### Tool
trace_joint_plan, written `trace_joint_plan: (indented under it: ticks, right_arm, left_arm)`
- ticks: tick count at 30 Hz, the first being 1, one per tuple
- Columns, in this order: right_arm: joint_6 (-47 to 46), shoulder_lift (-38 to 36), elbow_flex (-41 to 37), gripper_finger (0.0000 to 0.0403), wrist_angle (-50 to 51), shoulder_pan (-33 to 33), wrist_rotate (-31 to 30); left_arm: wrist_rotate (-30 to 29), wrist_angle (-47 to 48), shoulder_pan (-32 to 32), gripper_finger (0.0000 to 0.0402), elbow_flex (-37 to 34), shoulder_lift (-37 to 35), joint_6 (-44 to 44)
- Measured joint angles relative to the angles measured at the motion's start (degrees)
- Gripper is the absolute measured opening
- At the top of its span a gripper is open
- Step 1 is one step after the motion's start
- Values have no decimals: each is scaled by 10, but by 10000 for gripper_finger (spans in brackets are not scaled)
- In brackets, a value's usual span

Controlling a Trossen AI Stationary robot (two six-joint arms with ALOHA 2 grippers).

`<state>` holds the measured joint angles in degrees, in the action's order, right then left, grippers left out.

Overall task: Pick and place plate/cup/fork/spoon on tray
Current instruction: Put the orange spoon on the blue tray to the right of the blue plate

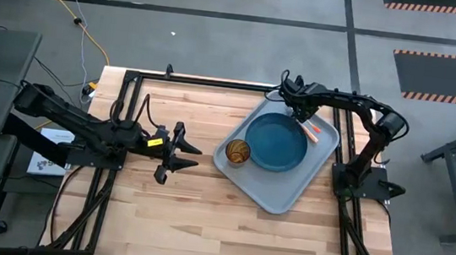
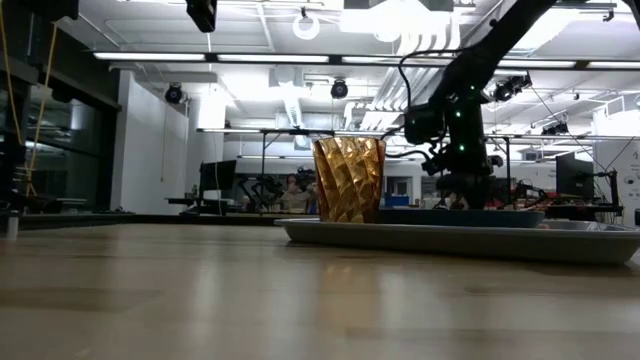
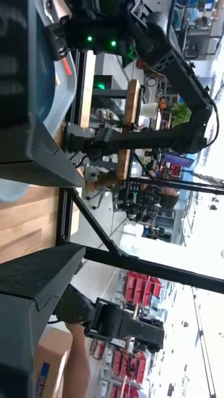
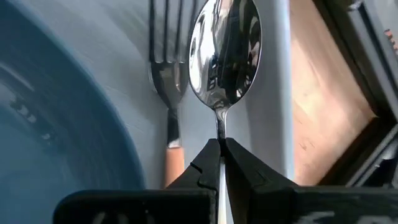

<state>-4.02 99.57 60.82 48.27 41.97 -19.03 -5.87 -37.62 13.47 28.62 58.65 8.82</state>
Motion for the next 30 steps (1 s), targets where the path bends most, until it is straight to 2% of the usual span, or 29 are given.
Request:
trace_joint_plan:
  ticks: [8, 16, 21, 27, 30]
  right_arm:
    - [23, 0, -18, 0, -44, 0, 13]
    - [69, 0, -18, 0, -83, 0, 66]
    - [75, 0, -16, 0, -85, 0, 43]
    - [59, 0, -16, 0, -65, -3, 110]
    - [47, 0, -16, 0, -48, -13, 120]
  left_arm:
    - [-21, 0, 0, 149, 0, 0, -20]
    - [-22, 0, 0, 149, 0, 0, -20]
    - [-22, 0, 0, 149, 0, 0, -25]
    - [-22, 0, 0, 149, 0, 0, -25]
    - [-22, 0, 0, 149, 0, 0, -25]
